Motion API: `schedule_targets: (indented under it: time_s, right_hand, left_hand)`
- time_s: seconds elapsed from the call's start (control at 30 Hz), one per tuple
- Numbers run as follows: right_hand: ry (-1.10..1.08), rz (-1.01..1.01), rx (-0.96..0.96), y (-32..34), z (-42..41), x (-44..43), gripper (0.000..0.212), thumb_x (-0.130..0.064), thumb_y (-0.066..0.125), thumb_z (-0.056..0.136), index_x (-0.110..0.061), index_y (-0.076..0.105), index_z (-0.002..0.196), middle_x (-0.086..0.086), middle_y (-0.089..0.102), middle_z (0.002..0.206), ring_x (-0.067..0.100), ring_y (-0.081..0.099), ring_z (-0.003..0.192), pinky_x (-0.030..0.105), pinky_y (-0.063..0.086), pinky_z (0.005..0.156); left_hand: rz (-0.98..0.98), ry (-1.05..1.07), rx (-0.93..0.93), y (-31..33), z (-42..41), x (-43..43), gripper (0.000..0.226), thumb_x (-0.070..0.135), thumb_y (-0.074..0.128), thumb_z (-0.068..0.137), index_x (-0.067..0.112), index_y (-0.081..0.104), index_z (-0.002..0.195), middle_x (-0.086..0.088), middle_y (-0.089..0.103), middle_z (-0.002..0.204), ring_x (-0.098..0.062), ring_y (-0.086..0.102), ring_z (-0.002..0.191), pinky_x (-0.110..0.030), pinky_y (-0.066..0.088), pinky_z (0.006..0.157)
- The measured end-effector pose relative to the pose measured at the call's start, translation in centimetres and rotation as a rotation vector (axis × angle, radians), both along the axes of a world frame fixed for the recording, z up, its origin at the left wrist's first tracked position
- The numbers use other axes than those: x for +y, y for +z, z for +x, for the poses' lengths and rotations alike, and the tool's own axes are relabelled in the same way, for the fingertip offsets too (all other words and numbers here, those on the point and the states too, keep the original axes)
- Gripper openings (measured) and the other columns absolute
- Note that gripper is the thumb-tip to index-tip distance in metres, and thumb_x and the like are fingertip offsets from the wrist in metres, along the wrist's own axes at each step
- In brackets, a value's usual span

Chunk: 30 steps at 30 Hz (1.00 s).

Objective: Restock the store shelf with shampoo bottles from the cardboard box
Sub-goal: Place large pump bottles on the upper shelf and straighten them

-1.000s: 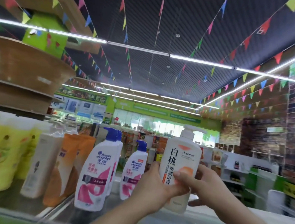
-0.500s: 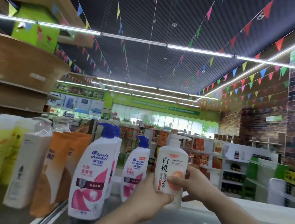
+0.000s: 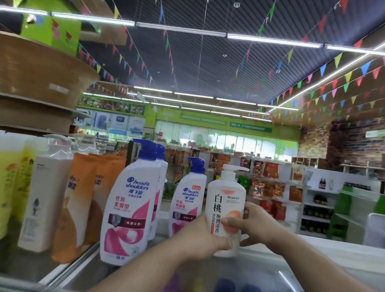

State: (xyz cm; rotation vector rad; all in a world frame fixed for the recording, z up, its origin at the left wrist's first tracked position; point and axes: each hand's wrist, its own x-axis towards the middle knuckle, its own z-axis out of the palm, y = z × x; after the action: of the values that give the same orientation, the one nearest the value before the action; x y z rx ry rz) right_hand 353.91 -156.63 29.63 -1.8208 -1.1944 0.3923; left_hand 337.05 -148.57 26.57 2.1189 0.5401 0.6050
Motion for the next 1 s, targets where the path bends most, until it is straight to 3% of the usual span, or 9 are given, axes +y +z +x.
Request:
schedule_targets:
  time_s: [0.07, 0.2, 0.3, 0.57, 0.77, 1.0]
  right_hand:
    - [0.001, 0.001, 0.002, -0.1, 0.0, 0.2, 0.038, -0.029, 0.083, 0.078, -0.025, 0.064, 0.111, -0.004, 0.076, 0.102, 0.018, 0.074, 0.092, 0.048, 0.062, 0.077]
    - [0.023, -0.008, 0.003, -0.3, 0.2, 0.4, 0.037, -0.031, 0.081, 0.08, -0.025, 0.065, 0.113, -0.005, 0.077, 0.1, 0.018, 0.075, 0.092, 0.049, 0.061, 0.081]
    - [0.019, -0.012, -0.002, -0.6, 0.4, 0.5, 0.037, -0.032, 0.079, 0.082, -0.025, 0.064, 0.115, -0.004, 0.076, 0.101, 0.018, 0.075, 0.09, 0.048, 0.062, 0.081]
    - [-0.09, -0.106, -0.068, -0.4, 0.0, 0.4, 0.039, -0.045, 0.075, 0.083, -0.031, 0.059, 0.116, -0.002, 0.069, 0.106, 0.025, 0.072, 0.091, 0.051, 0.062, 0.077]
    - [-0.111, -0.125, -0.074, -0.5, -0.4, 0.3, 0.039, -0.044, 0.072, 0.086, -0.031, 0.057, 0.12, -0.005, 0.068, 0.107, 0.024, 0.07, 0.095, 0.051, 0.061, 0.08]
    - [-0.129, -0.132, -0.069, -0.5, -0.8, 0.3, 0.034, -0.045, 0.069, 0.088, -0.032, 0.058, 0.117, -0.005, 0.069, 0.106, 0.024, 0.069, 0.098, 0.051, 0.06, 0.083]
  left_hand:
    - [-0.005, -0.001, 0.016, 0.2, -0.1, 0.1, 0.038, 0.023, 0.071, 0.086, 0.036, 0.049, 0.114, 0.012, 0.06, 0.11, -0.009, 0.057, 0.106, -0.017, 0.044, 0.083]
    - [-0.015, -0.011, 0.026, 0.2, 0.2, 0.3, 0.05, 0.025, 0.073, 0.084, 0.03, 0.053, 0.13, 0.007, 0.064, 0.122, -0.014, 0.059, 0.113, -0.026, 0.046, 0.093]
    - [-0.009, 0.024, 0.042, -0.1, 0.7, 0.6, 0.056, 0.034, 0.076, 0.078, 0.031, 0.053, 0.129, 0.006, 0.065, 0.122, -0.016, 0.061, 0.111, -0.032, 0.05, 0.096]
    - [0.014, 0.033, 0.066, -0.7, 1.8, 1.3, 0.061, 0.039, 0.076, 0.072, 0.033, 0.053, 0.128, 0.006, 0.066, 0.117, -0.017, 0.062, 0.107, -0.031, 0.051, 0.092]
    - [0.007, 0.024, 0.128, -1.0, 2.3, 1.5, 0.091, 0.058, 0.071, 0.05, 0.035, 0.043, 0.134, 0.007, 0.063, 0.118, -0.019, 0.061, 0.108, -0.04, 0.052, 0.095]
    - [0.01, 0.013, 0.219, -0.9, 2.7, 1.8, 0.114, 0.066, 0.074, 0.042, 0.039, 0.03, 0.143, 0.003, 0.058, 0.125, -0.023, 0.056, 0.113, -0.043, 0.05, 0.096]
